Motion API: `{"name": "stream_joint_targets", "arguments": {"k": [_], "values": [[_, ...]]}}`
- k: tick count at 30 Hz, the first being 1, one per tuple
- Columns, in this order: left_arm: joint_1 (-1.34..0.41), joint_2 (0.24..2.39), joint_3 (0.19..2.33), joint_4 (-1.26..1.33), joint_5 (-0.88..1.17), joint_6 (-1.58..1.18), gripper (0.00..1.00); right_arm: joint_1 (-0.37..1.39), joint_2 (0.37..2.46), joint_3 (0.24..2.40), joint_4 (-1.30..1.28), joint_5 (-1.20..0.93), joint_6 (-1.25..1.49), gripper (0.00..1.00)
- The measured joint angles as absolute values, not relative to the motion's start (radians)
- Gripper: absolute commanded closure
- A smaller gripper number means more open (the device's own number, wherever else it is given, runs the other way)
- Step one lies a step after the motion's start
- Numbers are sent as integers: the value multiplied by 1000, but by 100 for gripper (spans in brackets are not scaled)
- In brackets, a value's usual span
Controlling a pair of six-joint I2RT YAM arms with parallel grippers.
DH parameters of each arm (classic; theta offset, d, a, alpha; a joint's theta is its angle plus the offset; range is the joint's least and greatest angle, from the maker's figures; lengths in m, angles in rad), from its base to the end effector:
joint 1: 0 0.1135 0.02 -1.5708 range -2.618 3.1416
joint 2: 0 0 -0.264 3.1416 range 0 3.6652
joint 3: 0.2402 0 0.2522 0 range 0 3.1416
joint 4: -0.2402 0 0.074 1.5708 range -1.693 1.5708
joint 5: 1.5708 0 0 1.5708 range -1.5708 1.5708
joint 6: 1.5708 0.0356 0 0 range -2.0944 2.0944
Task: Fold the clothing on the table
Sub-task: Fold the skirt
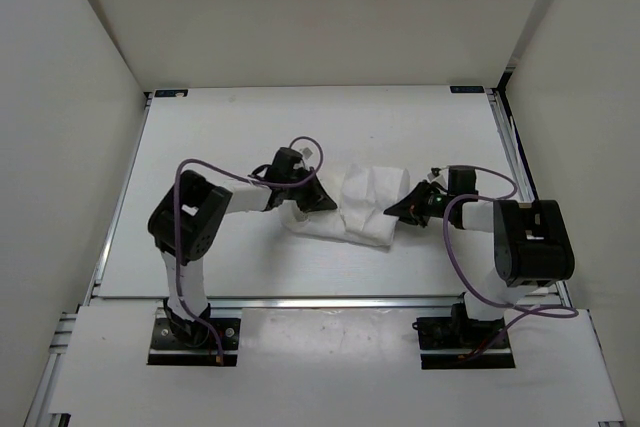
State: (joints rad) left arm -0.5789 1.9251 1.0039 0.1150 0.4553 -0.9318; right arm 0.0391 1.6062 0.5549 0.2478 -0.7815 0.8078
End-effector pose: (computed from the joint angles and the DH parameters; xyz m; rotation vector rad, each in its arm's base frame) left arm 0.3103 -0.2215 0.1258 -0.2213 2.6418 -1.1728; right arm 0.2708 0.0357 0.1230 0.5378 2.4098 1.3187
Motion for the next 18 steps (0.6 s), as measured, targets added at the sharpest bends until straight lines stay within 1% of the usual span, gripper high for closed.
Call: {"name": "stream_joint_targets", "arguments": {"k": [6, 9, 14, 18], "values": [[-391, 1722, 912, 79, 426, -896, 100, 12, 1631, 601, 208, -781, 770, 100], [-327, 1666, 862, 67, 393, -868, 100, 6, 1633, 606, 192, -781, 753, 100], [-345, 1681, 801, 12, 323, -817, 100, 13, 1643, 614, 165, -780, 733, 100], [-377, 1725, 796, -2, 301, -803, 100, 26, 1643, 614, 144, -773, 718, 100]]}}
